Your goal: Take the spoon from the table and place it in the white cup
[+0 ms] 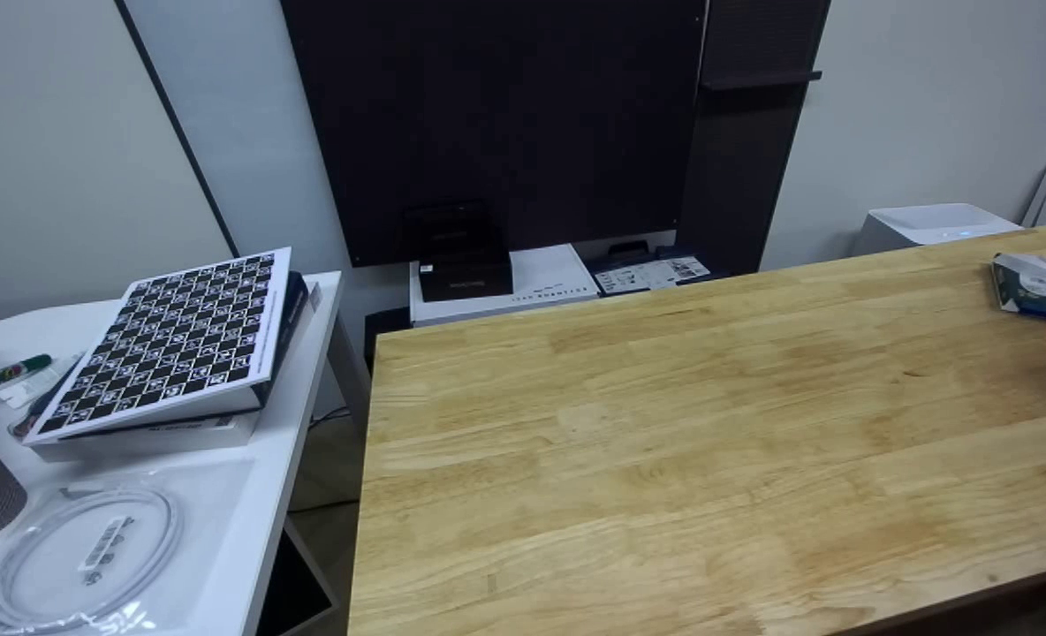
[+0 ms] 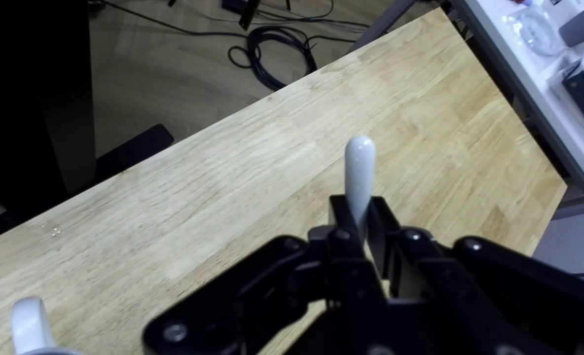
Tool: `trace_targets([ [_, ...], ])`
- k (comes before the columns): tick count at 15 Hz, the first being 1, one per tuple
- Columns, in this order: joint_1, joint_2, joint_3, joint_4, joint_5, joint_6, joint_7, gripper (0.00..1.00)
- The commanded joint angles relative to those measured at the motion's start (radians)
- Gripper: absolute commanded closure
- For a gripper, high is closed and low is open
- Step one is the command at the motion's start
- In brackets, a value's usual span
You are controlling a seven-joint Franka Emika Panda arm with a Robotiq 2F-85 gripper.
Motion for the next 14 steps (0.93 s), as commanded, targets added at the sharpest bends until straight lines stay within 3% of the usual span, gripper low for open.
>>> trace_targets([
  [1, -0.025, -0.058, -0.058, -0.073, 0.024, -0.061, -0.018, 0.97],
  [9, -0.124, -0.017, -0.197, -0.100, 0.002, -0.139, -0.107, 0.97],
  [14, -0.160, 0.019, -0.209, -0.053, 0.011, -0.172, -0.141, 0.97],
])
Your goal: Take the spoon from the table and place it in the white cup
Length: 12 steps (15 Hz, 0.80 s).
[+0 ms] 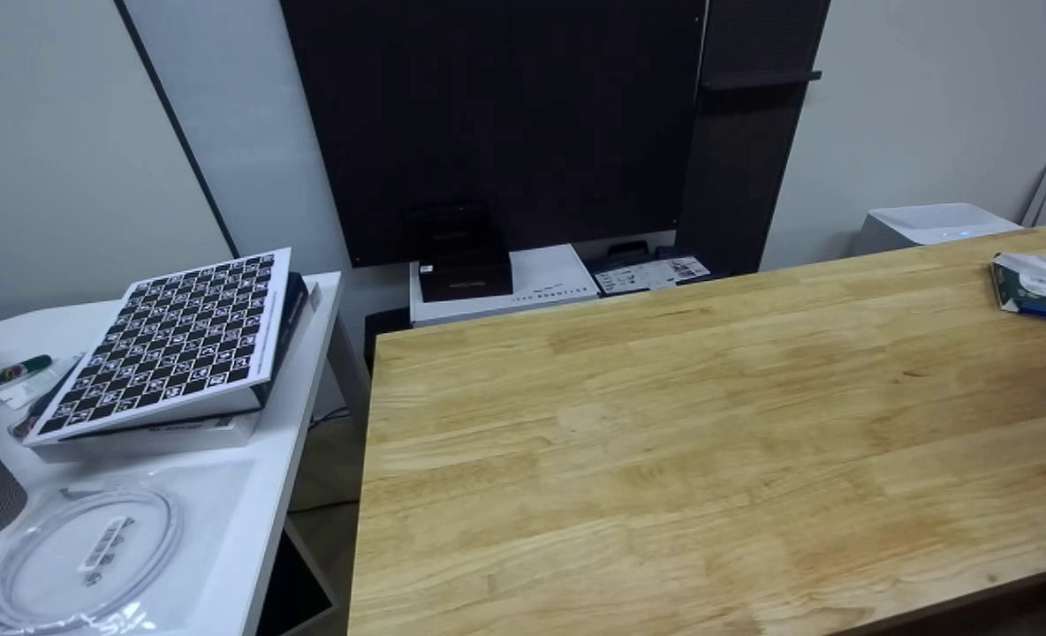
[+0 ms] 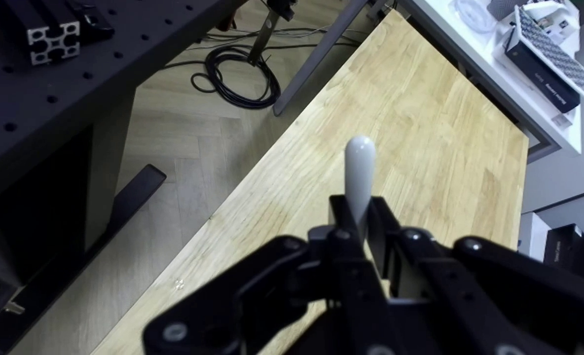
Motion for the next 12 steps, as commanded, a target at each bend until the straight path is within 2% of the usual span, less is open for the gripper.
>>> trace_targets([
  [1, -0.014, 0.040, 0.007, 0.055, 0.004, -0.040, -0.007, 0.97],
  [7, -0.004, 0.102, 0.038, 0.100, 0.028, -0.035, -0.005, 0.97],
  [8, -0.027, 0.089, 0.017, 0.134, -0.008, -0.090, -0.001, 0.97],
  [12, -0.045, 0.127, 0.015, 0.204, -0.004, -0.142, -0.001, 0.97],
])
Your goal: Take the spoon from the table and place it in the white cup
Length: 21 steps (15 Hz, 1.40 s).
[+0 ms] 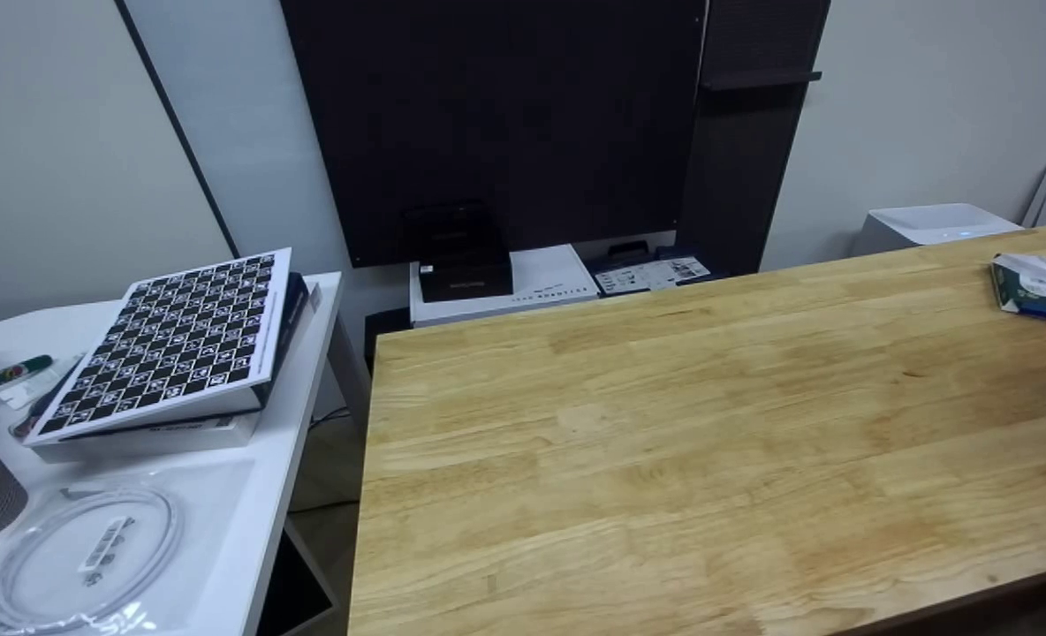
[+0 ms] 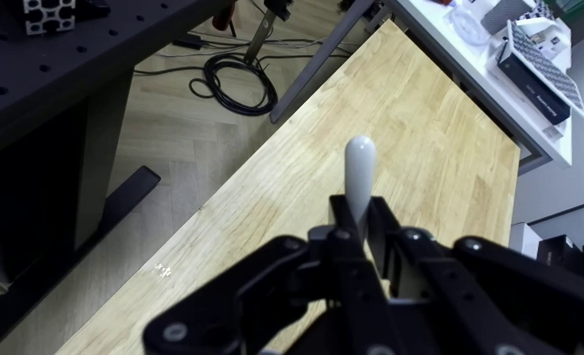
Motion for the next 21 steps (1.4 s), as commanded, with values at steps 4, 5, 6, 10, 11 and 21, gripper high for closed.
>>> trace_targets([
  [4, -0.060, 0.092, 0.011, 0.151, 0.005, -0.111, 0.005, 0.97],
  [5, -0.062, 0.102, 0.014, 0.162, 0.004, -0.116, 0.007, 0.97],
  [6, -0.062, 0.109, 0.017, 0.170, 0.005, -0.115, 0.009, 0.97],
  [10, -0.054, 0.131, 0.028, 0.192, 0.004, -0.109, 0.014, 0.97],
  [11, -0.053, 0.137, 0.031, 0.196, 0.005, -0.107, 0.015, 0.97],
  [21, -0.053, 0.195, 0.051, 0.216, 0.008, -0.107, 0.012, 0.97],
])
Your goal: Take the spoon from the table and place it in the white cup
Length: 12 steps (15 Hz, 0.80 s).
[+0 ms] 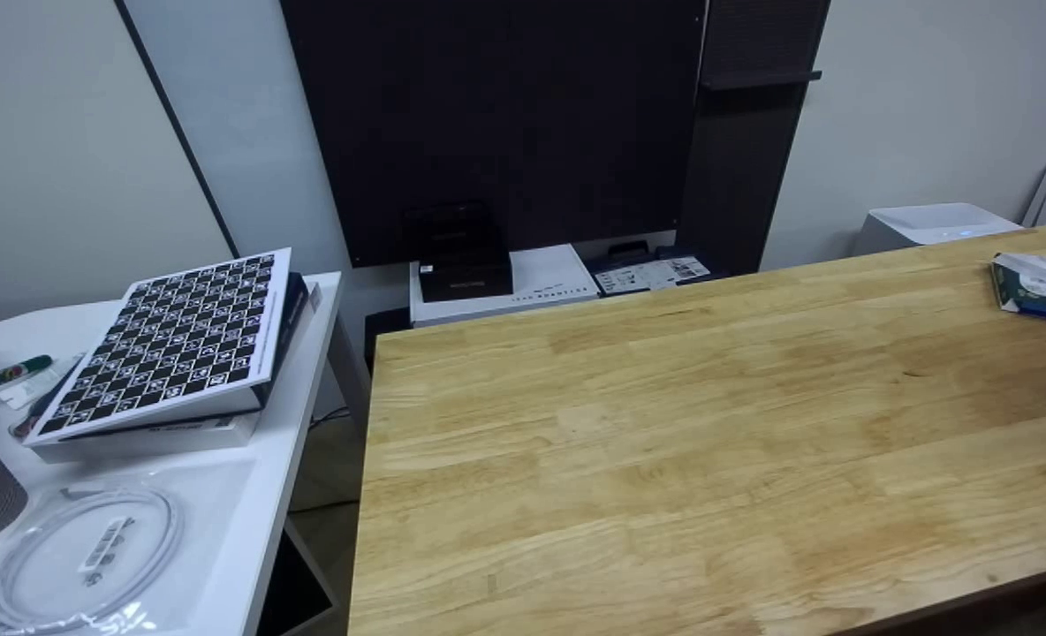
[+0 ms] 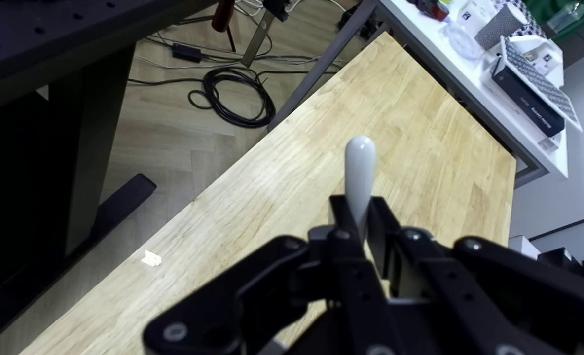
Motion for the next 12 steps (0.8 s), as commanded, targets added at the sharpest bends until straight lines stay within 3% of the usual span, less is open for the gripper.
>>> trace_targets([
  [1, -0.025, 0.075, 0.018, 0.069, 0.004, -0.033, 0.011, 0.97],
  [12, -0.018, 0.155, 0.040, 0.105, 0.031, 0.014, 0.024, 0.97],
])
